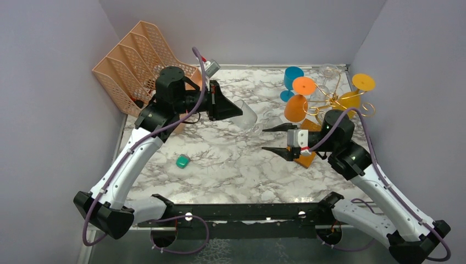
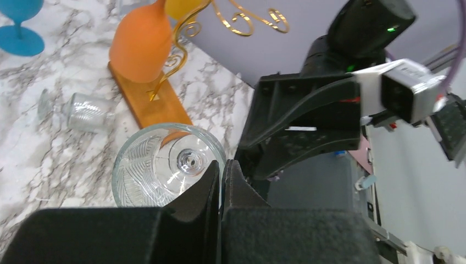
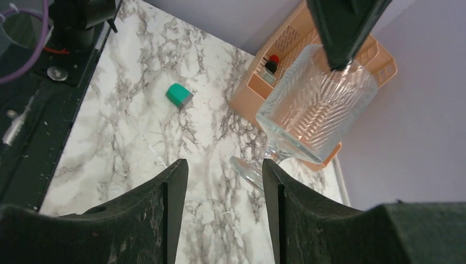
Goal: Place the wine glass upside down on the wine glass rack
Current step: Turn the wine glass upside down at the wine rack.
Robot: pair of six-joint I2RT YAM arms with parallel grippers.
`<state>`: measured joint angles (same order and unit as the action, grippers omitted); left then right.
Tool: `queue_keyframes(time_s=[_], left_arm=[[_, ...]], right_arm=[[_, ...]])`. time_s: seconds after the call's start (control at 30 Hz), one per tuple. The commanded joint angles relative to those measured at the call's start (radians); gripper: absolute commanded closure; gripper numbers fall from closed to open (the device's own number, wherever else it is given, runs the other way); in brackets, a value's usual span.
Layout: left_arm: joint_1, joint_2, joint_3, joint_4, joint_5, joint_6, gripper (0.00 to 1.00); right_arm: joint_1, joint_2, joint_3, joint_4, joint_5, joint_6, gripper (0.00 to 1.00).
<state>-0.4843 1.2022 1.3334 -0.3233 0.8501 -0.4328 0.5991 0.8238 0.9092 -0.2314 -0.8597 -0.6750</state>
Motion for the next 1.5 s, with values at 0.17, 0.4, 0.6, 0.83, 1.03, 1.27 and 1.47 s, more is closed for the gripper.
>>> queue_keyframes(time_s=[0.17, 0.4, 0.6, 0.83, 1.03, 1.27, 1.47], left_arm=[[0.003, -0.039, 0.094, 0.047, 0.141, -0.114, 1.00], [0.002, -0.039, 0.082, 0.047, 0.148, -0.151, 1.00], [0.002, -0.039, 0.061, 0.054, 0.146, -0.172, 1.00], [0.003, -0.039, -0.020, 0.139, 0.158, -0.249, 1.00], [0.003, -0.031, -0.066, 0.213, 0.150, -0.304, 1.00], [0.003, -0.006, -0.027, 0.189, 0.015, -0.208, 0.59], [0.003, -0.068, -0.043, 0.258, -0.147, -0.082, 0.41]], right_arm=[[0.093, 0.000, -0.016, -0.084, 0.153, -0.383, 0.45], [0.127, 0.004, -0.023, -0.067, 0.244, -0.479, 0.45], [0.156, 0.015, -0.041, -0.028, 0.299, -0.523, 0.50], [0.190, 0.024, -0.072, 0.049, 0.296, -0.510, 0.71], [0.212, 0.015, -0.098, 0.075, 0.318, -0.482, 0.99], [0.214, 0.025, -0.102, 0.080, 0.329, -0.384, 0.99], [0.215, 0.041, -0.110, 0.112, 0.315, -0.280, 0.99]])
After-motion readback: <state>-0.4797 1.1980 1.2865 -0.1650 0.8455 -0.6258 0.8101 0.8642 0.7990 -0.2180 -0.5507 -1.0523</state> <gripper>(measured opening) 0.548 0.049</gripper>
